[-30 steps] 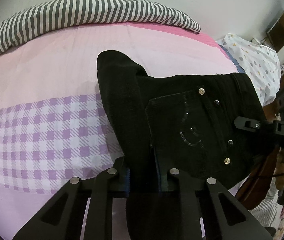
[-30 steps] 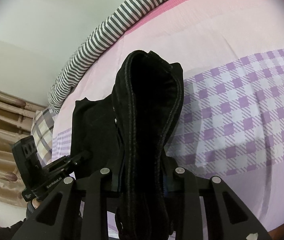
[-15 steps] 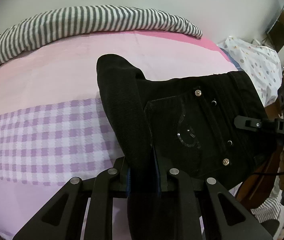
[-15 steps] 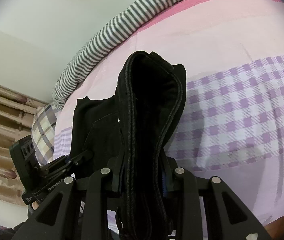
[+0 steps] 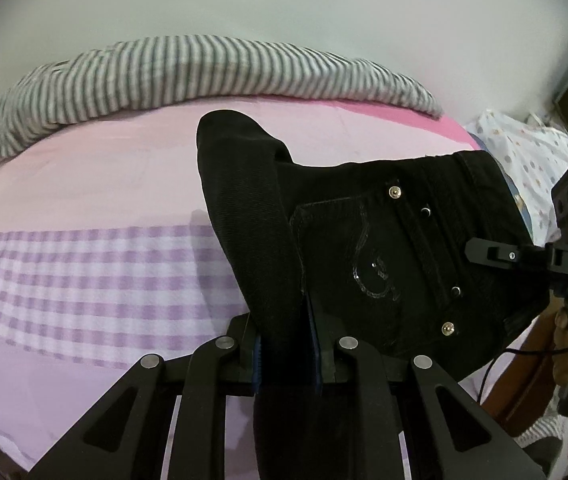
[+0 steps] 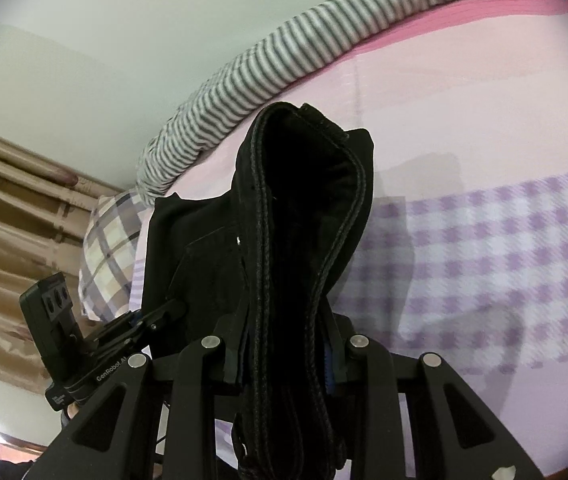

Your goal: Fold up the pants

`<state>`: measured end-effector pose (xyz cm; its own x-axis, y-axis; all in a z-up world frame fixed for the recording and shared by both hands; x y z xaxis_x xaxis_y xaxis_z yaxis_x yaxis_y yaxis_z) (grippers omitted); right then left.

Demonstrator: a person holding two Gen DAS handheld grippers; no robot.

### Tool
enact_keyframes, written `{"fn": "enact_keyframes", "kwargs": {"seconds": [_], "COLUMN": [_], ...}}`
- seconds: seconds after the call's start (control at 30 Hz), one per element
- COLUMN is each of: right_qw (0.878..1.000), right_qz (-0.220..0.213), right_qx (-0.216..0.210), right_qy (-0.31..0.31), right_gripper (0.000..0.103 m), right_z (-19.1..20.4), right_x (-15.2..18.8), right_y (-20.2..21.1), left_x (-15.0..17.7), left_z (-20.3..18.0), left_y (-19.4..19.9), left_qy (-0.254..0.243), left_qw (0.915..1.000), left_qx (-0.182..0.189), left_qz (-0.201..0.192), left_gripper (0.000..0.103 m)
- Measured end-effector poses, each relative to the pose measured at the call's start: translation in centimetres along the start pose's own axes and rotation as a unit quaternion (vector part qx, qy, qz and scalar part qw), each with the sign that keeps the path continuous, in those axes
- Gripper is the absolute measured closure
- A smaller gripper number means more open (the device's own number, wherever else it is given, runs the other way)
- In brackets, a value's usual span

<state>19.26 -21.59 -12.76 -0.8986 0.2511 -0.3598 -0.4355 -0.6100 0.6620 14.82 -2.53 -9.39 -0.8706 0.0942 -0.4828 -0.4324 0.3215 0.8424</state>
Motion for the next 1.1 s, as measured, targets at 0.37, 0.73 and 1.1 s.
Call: {"fn": "enact_keyframes", "kwargs": {"seconds": [0.37, 0.73, 1.1], "right_qw": [0.999, 0.998, 0.997], "right_qz": [0.014, 0.029, 0.043], "right_qx": [-0.032, -0.046, -0.057], "right_qy": [0.021, 0.026, 0.025], "right_gripper": [0.077, 0.077, 0.077], "right_z": [4.6, 7.0, 9.2], "right_x": [-2.5, -5.5, -8.5], "right_y": [-5.0, -9.7, -14.8], "left_x": [-2.5, -5.4, -8.9], "left_z": [6.7, 11.5, 16.8], "left_y": [1.6, 1.2, 0.0], "left_qy": [0.039, 0.057, 0.077], "left_qw": [0.9986, 0.9964, 0.994], "left_qx": [-0.029, -0.055, -0.072], "left_qz": [-0.022, -0.03, -0.031], "left_gripper": [0.085, 0.085, 0.085]}}
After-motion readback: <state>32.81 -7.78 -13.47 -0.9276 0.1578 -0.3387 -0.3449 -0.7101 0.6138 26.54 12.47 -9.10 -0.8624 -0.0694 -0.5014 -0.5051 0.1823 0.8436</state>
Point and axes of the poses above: each gripper's, at about its wrist camera, not at the fingertips, and y roughly against the way its jaws point, z to its left, x to its underside, the point moved 5 cm from there along -y, roughly the way its jaws point, and after that the axes turned 4 degrees about y, right-handed, at the moved point
